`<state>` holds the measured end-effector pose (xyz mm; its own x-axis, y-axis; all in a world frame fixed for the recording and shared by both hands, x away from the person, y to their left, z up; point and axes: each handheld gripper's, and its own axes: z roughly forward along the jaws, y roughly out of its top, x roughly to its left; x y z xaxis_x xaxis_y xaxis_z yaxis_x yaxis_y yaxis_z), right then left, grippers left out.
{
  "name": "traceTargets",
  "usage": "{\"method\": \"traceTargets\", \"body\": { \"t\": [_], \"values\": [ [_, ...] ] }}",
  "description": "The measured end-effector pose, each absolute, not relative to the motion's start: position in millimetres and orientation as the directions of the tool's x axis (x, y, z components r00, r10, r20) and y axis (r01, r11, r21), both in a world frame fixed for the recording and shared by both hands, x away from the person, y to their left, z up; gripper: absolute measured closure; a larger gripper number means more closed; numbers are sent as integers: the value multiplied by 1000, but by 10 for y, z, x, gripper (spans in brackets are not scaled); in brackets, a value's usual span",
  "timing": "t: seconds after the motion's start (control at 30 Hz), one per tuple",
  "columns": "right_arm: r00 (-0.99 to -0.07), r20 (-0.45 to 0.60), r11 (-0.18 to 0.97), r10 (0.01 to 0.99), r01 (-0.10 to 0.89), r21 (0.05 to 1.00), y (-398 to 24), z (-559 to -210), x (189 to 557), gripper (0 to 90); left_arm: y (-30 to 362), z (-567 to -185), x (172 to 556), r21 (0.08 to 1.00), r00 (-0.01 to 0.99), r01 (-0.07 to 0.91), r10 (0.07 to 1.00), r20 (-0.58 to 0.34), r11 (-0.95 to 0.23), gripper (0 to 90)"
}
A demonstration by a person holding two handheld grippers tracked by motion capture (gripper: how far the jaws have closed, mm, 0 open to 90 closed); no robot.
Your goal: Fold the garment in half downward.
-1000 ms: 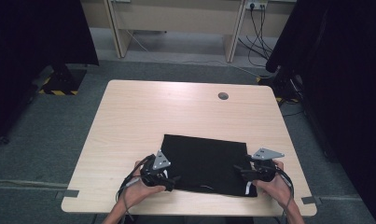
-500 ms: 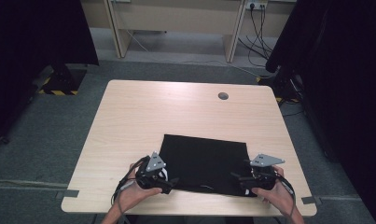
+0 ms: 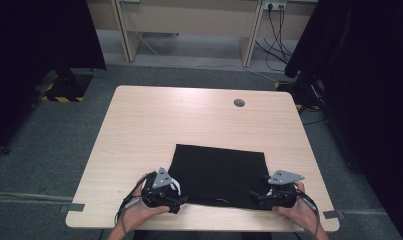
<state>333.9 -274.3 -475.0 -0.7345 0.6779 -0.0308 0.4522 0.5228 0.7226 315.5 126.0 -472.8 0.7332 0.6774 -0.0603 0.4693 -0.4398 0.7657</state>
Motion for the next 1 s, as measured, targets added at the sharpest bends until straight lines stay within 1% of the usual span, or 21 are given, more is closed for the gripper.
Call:
{"method": "traceTargets", "body": {
  "t": [0.13, 0.6, 0.77, 0.83, 1.0],
  "values": [
    [-731, -21, 520, 682, 463, 718, -2836, -4749, 3383, 237, 1330, -4714, 3124, 774, 729, 477, 680, -82, -417, 33],
    [-770, -6, 529, 638, 432, 731, -3109, -4765, 3531, 239, 1378, -4841, 3103, 738, 736, 497, 672, -79, -457, 24],
    [-765, -5, 523, 644, 436, 732, -3177, -4767, 3548, 240, 1387, -4844, 3065, 737, 743, 493, 665, -79, -463, 16],
    [-761, -6, 522, 649, 438, 732, -3211, -4765, 3548, 240, 1389, -4845, 3060, 737, 744, 490, 664, -74, -466, 13],
    [-748, -8, 511, 664, 446, 735, -3310, -4767, 3543, 240, 1377, -4856, 3022, 726, 758, 462, 652, -25, -510, 3]
  ]
}}
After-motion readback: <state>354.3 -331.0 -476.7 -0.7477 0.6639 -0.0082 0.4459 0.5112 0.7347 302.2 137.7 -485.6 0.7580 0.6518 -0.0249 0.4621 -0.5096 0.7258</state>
